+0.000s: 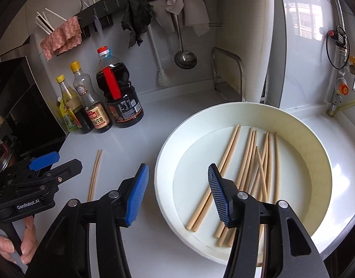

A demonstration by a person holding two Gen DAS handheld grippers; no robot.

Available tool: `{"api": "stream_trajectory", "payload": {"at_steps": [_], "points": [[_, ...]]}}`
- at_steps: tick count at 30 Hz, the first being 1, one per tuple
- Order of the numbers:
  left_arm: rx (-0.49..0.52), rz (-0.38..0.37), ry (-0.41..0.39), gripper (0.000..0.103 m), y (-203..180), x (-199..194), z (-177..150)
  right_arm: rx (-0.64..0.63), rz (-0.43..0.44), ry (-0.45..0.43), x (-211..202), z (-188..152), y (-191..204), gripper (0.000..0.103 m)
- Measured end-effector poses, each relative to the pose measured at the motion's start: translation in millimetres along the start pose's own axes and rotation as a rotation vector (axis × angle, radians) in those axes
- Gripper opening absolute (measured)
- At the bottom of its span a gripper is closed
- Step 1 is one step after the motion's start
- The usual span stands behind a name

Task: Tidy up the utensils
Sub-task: 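Withdraw both open tools from the basin back toward the last two chopsticks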

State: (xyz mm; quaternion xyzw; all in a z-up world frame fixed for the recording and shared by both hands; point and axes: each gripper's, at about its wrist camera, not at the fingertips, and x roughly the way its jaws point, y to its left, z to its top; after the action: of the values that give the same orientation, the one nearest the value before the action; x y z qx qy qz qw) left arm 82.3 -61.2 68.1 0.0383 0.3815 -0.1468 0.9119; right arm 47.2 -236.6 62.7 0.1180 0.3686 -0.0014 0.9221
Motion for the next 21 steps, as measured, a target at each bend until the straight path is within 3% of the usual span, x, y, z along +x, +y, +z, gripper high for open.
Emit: {"api": "stream_trajectory", "payload": {"at_steps": [8, 21], "points": [[-0.091, 0.109, -0.020, 0.093, 56.9, -12.9, -32.7, -0.074, 0.068, 0.031, 18.3, -16.6, 44.9, 0.053], [-0.226, 0.264, 0.032, 0.095, 139.9, -9.9, -80.2, -0.231, 0.143, 0.156, 85.1, -41.7, 120.5, 0.054]]}}
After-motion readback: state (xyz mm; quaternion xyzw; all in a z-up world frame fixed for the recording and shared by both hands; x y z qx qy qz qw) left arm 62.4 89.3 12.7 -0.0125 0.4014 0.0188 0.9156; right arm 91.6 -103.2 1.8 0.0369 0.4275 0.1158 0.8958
